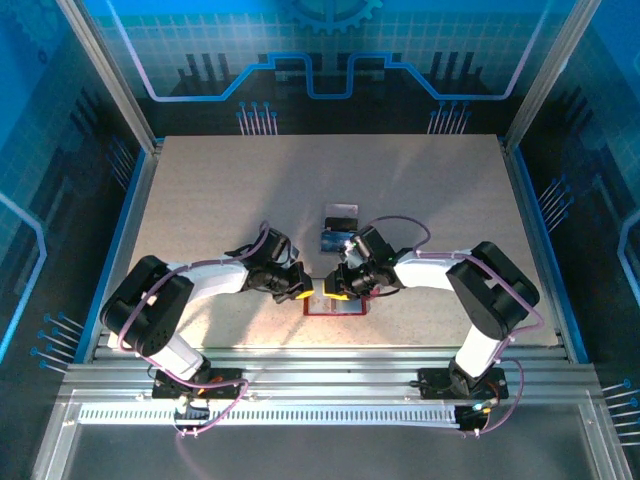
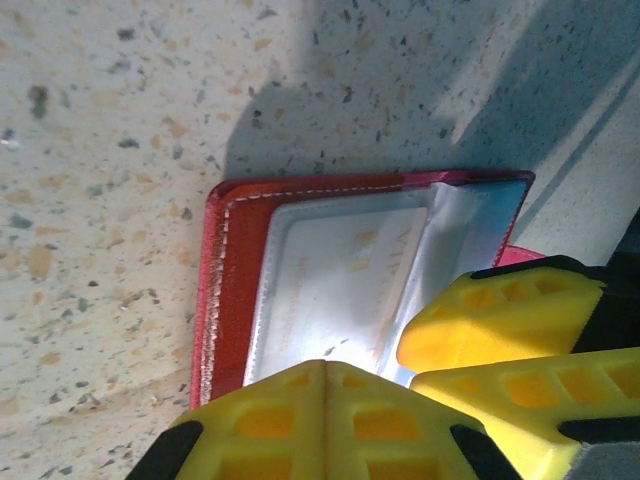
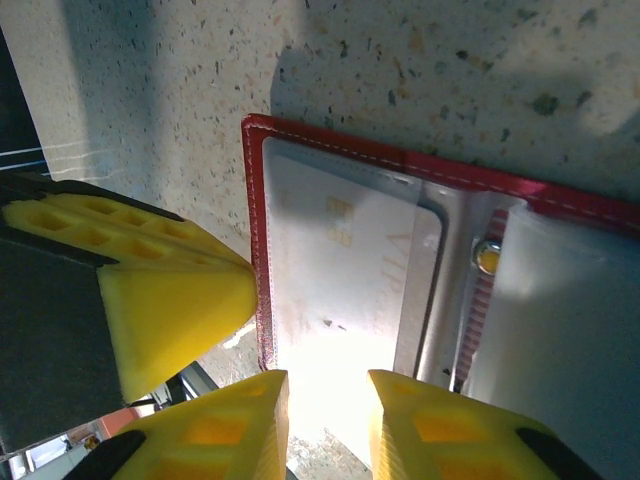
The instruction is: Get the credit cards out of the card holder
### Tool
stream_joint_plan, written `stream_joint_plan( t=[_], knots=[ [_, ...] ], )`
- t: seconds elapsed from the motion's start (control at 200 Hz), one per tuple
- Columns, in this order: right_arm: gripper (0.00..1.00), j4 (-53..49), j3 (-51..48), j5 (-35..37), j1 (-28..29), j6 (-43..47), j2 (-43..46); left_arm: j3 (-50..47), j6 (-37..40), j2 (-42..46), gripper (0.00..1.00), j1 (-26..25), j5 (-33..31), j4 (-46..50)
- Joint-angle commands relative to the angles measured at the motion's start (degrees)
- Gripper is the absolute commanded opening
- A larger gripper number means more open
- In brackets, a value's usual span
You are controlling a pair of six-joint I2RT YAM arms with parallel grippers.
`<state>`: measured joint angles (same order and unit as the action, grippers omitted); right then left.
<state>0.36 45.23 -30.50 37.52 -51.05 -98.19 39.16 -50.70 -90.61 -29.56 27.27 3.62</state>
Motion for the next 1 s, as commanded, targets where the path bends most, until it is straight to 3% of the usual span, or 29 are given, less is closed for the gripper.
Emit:
stream_joint_plan(
  t=[0.0, 0.996],
  knots=[
    [0.27, 0.4, 1.4, -0.6, 0.9, -0.3, -1.4, -0.2, 2.0, -0.5, 0.07, 0.3, -1.0, 2.8],
    [0.27, -11.4, 4.4, 4.9, 1.0, 6.3, -0.9, 0.6, 2.0, -2.6, 0.08, 0.3, -0.8, 3.4]
  ],
)
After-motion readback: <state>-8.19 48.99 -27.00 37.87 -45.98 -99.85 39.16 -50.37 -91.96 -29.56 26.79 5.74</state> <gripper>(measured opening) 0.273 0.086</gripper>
